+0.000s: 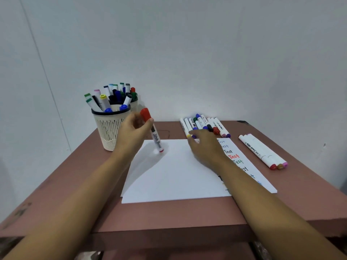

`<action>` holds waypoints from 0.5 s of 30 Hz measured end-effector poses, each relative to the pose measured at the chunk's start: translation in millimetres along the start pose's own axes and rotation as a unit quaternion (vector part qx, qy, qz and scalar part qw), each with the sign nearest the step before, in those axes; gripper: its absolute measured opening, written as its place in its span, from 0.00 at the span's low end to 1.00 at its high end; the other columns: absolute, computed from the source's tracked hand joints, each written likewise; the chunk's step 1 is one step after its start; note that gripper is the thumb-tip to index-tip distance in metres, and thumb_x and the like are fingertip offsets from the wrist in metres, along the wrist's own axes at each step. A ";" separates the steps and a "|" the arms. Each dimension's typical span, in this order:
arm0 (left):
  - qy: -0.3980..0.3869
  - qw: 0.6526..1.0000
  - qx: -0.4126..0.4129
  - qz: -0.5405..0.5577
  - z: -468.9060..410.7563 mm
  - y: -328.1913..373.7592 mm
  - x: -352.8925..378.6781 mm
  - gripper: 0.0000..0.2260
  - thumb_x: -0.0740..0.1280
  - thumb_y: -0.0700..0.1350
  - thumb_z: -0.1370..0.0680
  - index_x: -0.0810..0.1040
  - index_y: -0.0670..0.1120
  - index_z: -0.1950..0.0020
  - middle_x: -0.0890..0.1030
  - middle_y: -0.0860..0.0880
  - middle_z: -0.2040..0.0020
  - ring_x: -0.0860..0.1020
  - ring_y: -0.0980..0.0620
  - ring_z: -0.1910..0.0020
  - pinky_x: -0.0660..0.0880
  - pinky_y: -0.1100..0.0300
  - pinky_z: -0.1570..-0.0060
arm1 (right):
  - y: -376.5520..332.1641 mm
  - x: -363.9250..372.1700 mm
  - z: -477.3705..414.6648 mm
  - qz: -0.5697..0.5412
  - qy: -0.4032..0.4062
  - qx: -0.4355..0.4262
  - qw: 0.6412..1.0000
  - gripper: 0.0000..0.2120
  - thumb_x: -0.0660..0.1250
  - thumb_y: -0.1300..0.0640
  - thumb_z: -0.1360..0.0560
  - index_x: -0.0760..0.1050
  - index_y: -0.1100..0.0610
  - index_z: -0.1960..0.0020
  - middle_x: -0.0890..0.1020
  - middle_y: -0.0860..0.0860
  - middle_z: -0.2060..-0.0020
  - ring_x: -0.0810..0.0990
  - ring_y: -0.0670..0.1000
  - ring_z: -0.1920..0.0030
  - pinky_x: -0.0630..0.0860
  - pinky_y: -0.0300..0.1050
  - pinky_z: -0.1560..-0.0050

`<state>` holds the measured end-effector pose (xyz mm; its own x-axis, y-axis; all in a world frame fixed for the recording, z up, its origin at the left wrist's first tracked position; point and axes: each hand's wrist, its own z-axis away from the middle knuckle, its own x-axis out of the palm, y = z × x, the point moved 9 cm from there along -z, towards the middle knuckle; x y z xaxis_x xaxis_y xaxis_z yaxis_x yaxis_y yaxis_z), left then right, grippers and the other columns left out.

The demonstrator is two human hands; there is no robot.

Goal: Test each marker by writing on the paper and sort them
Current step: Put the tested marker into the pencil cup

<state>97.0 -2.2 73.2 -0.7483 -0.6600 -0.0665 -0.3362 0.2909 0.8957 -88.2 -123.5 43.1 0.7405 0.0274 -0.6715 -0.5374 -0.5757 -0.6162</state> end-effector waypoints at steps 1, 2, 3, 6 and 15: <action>0.011 0.999 0.017 -0.031 0.6 2.8 -2.0 0.11 0.68 0.48 0.24 0.76 0.45 0.45 0.79 0.46 0.52 0.79 0.44 0.48 0.79 0.49 0.50 | 2.0 9.7 0.3 0.042 -0.034 -0.007 0.999 0.16 0.61 0.53 0.21 0.76 0.56 0.36 0.77 0.54 0.40 0.74 0.54 0.40 0.71 0.48 0.40; 0.018 0.998 0.031 -0.053 1.5 5.0 -3.4 0.10 0.67 0.47 0.23 0.75 0.46 0.45 0.79 0.46 0.52 0.78 0.45 0.48 0.79 0.50 0.52 | 5.4 18.1 1.0 0.083 -0.064 -0.013 0.994 0.18 0.60 0.52 0.21 0.74 0.55 0.33 0.76 0.54 0.37 0.72 0.55 0.36 0.70 0.50 0.37; 0.021 0.997 0.043 -0.066 2.5 8.0 -4.5 0.08 0.67 0.47 0.23 0.75 0.49 0.45 0.79 0.47 0.51 0.78 0.45 0.49 0.79 0.49 0.52 | 6.9 24.1 1.7 0.121 -0.086 -0.020 0.989 0.19 0.60 0.50 0.20 0.73 0.54 0.32 0.74 0.53 0.35 0.70 0.55 0.34 0.68 0.51 0.35; 0.022 0.995 0.053 -0.086 4.8 12.0 -7.3 0.11 0.67 0.48 0.23 0.70 0.56 0.43 0.78 0.50 0.51 0.79 0.47 0.49 0.79 0.46 0.50 | 9.3 30.9 3.1 0.179 -0.114 -0.038 0.976 0.19 0.57 0.48 0.20 0.72 0.52 0.31 0.73 0.52 0.34 0.68 0.54 0.32 0.65 0.50 0.34; 0.053 0.987 0.085 -0.124 -14.7 57.8 -21.6 0.14 0.68 0.44 0.23 0.72 0.47 0.39 0.79 0.49 0.51 0.79 0.52 0.54 0.79 0.60 0.58 | 5.4 29.1 5.6 0.192 -0.110 -0.047 0.974 0.19 0.56 0.48 0.20 0.72 0.52 0.31 0.73 0.51 0.33 0.68 0.53 0.32 0.64 0.50 0.34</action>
<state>102.2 18.6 132.8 -0.5700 -0.7916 -0.2202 -0.5998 0.2177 0.7699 -71.8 -121.2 18.0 0.3818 -0.0364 -0.9235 -0.7111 -0.6498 -0.2684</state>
